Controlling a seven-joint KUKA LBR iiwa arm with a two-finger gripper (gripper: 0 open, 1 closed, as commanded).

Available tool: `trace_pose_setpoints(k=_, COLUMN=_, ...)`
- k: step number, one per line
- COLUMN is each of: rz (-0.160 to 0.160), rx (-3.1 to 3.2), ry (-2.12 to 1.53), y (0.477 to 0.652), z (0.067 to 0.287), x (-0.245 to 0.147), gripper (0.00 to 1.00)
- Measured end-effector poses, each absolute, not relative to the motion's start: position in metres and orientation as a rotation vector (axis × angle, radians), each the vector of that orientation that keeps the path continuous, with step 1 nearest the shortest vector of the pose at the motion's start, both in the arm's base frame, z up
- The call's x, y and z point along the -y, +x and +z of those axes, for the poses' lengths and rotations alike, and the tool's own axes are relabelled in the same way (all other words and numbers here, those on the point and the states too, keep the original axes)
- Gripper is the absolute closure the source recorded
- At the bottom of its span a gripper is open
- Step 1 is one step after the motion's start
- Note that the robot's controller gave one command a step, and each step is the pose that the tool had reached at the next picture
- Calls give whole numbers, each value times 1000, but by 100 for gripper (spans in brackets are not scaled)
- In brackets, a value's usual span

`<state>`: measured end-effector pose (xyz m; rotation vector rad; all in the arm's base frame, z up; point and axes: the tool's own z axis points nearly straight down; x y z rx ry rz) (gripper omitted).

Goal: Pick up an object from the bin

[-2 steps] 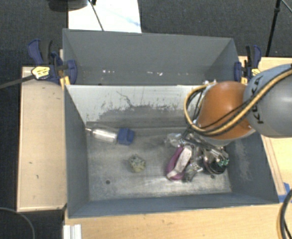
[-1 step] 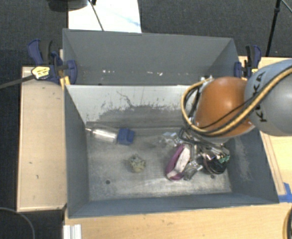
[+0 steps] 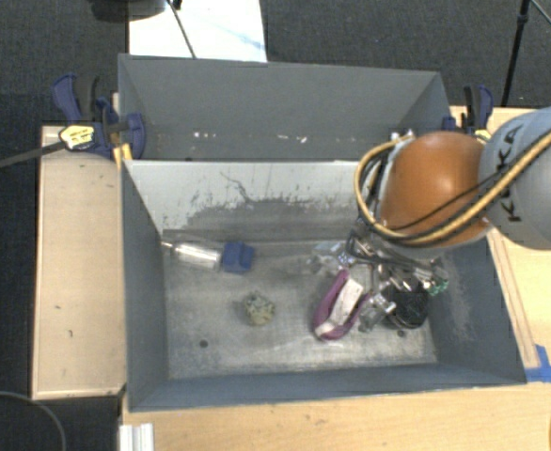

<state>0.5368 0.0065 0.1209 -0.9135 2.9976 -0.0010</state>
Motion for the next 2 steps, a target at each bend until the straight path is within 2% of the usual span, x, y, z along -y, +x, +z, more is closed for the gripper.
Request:
trace_pose_setpoints(k=1, rz=0, rx=-2914, ry=-1170, y=541, z=71, x=-3, gripper=0)
trace_pose_setpoints(k=2, rz=1, rx=-2916, ry=-1162, y=541, z=71, x=-3, gripper=0)
